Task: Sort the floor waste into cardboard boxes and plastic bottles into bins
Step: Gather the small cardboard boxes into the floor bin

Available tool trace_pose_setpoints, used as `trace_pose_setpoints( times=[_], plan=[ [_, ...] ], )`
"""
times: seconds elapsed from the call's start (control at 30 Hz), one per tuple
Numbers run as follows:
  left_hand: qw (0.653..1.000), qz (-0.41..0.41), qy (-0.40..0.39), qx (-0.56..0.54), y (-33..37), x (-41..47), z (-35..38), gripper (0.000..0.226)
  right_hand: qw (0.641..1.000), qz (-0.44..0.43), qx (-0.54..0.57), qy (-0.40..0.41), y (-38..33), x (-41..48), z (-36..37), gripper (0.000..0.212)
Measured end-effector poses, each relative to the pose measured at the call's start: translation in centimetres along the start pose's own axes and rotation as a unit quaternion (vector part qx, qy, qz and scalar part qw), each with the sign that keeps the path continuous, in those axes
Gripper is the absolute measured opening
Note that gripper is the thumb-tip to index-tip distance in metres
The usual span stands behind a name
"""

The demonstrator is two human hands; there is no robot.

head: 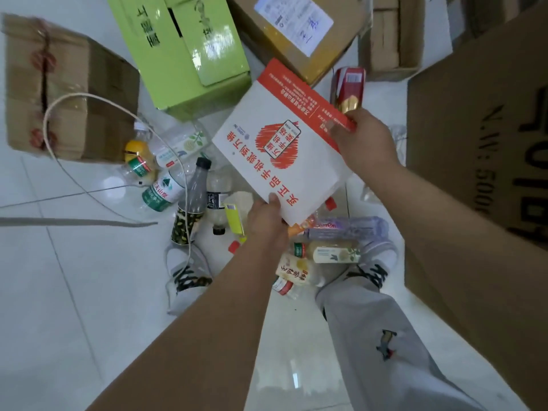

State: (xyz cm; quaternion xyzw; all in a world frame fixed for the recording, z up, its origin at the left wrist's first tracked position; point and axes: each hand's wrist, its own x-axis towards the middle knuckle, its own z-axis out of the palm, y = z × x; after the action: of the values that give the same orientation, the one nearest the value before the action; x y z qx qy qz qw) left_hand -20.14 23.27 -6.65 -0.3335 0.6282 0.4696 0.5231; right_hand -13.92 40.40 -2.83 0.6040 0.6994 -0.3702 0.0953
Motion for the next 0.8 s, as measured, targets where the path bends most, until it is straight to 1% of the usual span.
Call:
trace_pose_setpoints(
  times=[0.03,0.1,0.17,0.23,0.3,0.37,0.43,0.5,0.6,0.67,0.73,0.8],
  plan=[
    [1.000,-0.003,-0.004,0.000,0.3,-2.0,0.2,0.022,1.000,-0.003,-0.012,0.018,-0.5,-1.3,-1.7,0.043],
    [1.000,-0.005,-0.013,0.004,1.4,-6.7,0.8,0.022,0.999,0.008,-0.017,0.028,-1.6,-4.1,-5.6,0.044],
    [0.999,0.008,-0.030,0.035,2.9,-11.7,1.0,0.021,0.999,0.030,0.010,0.013,-2.8,-7.1,-9.8,0.049],
    [0.995,0.031,-0.053,0.079,5.1,-16.7,1.0,0.020,0.996,0.062,0.052,-0.028,-4.4,-10.2,-14.5,0.062],
    [0.985,0.061,-0.076,0.141,7.7,-21.2,1.1,0.021,0.986,0.089,0.122,-0.074,-5.8,-12.9,-19.2,0.078],
    [0.974,0.088,-0.092,0.186,10.2,-25.4,1.5,0.022,0.962,0.102,0.230,-0.109,-6.7,-15.6,-23.5,0.089],
    [0.968,0.111,-0.100,0.203,12.5,-29.2,2.5,0.023,0.942,0.086,0.306,-0.107,-7.2,-17.9,-27.0,0.099],
    [0.954,0.149,-0.103,0.239,14.4,-32.6,4.1,0.023,0.933,0.065,0.345,-0.073,-7.5,-19.8,-29.6,0.104],
    [0.928,0.219,-0.107,0.283,15.8,-36.9,8.0,0.025,0.910,0.049,0.410,-0.029,-7.4,-22.5,-33.2,0.099],
    [0.919,0.224,-0.132,0.296,16.0,-39.2,11.1,0.027,0.891,0.044,0.452,0.008,-6.8,-24.5,-35.7,0.080],
    [0.898,0.229,-0.165,0.338,15.7,-41.3,14.1,0.029,0.863,0.043,0.500,0.055,-4.9,-26.3,-38.1,0.055],
    [0.875,0.232,-0.210,0.370,14.9,-43.0,17.1,0.027,0.836,0.064,0.538,0.090,-2.4,-27.9,-40.6,0.045]
  ],
)
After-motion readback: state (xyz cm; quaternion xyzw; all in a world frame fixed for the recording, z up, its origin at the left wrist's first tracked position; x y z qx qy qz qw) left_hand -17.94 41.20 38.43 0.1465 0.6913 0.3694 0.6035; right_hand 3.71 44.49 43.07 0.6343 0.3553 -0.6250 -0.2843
